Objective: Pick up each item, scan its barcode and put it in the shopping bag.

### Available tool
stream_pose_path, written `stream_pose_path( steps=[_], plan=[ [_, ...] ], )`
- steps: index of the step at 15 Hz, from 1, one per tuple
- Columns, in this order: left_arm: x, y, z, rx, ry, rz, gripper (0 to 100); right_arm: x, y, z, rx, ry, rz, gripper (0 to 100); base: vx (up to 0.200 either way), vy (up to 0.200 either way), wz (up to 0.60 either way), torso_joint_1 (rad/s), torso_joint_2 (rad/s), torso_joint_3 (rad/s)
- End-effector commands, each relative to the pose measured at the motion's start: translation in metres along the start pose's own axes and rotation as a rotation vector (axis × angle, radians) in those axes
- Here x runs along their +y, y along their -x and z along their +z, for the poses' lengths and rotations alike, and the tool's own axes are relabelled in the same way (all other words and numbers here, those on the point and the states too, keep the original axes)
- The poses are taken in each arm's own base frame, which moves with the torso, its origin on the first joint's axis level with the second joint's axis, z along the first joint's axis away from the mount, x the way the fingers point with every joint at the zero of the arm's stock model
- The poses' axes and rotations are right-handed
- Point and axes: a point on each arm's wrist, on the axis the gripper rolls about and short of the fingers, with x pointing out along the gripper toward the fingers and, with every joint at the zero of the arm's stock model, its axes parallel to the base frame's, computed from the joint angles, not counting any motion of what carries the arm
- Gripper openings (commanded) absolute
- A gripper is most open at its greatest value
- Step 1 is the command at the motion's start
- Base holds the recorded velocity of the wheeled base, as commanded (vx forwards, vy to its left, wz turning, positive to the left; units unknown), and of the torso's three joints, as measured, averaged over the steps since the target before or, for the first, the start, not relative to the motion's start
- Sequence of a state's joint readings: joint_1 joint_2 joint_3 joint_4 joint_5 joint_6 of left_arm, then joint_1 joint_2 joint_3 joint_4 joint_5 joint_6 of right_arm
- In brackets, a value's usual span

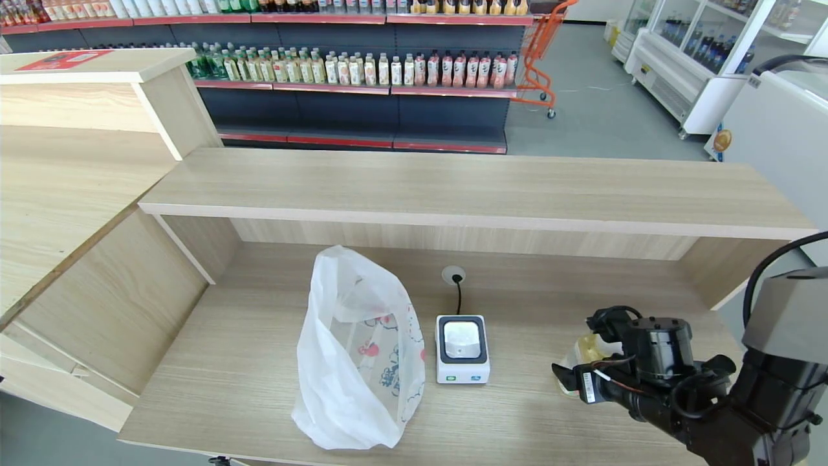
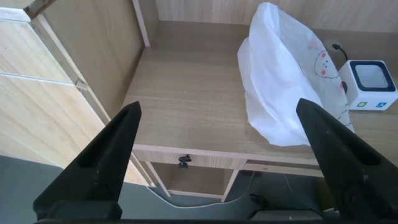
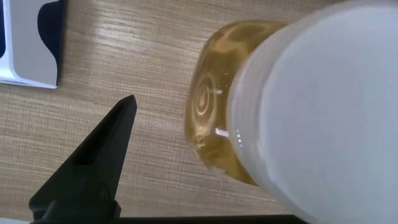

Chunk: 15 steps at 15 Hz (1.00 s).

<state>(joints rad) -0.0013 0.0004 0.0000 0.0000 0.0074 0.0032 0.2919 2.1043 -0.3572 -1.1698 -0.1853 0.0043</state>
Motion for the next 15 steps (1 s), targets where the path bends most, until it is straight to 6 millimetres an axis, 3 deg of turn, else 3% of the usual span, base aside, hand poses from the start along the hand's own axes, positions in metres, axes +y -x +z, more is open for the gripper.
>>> stream_pose_path(
  steps=[1, 12, 13, 15],
  plan=[
    [0.000, 0.000, 0.000, 0.000, 0.000, 0.000, 100, 0.003, -0.008, -0.010, 0.031, 0.009, 0.004, 100, 0.000, 0.000, 0.00, 0.000, 0.00, 0.000],
    [0.000, 0.000, 0.000, 0.000, 0.000, 0.000, 100, 0.022, -0.030, -0.006, -0.144, 0.006, 0.050, 100, 0.000, 0.000, 0.00, 0.000, 0.00, 0.000],
    [0.000, 0.000, 0.000, 0.000, 0.000, 0.000, 100, 0.022, -0.030, -0.006, -0.151, 0.006, 0.050, 0, 0.000, 0.000, 0.00, 0.000, 0.00, 0.000],
    [0.000, 0.000, 0.000, 0.000, 0.000, 0.002, 100, 0.021, -0.032, -0.006, -0.162, 0.025, 0.044, 0, 0.000, 0.000, 0.00, 0.000, 0.00, 0.000]
  ],
)
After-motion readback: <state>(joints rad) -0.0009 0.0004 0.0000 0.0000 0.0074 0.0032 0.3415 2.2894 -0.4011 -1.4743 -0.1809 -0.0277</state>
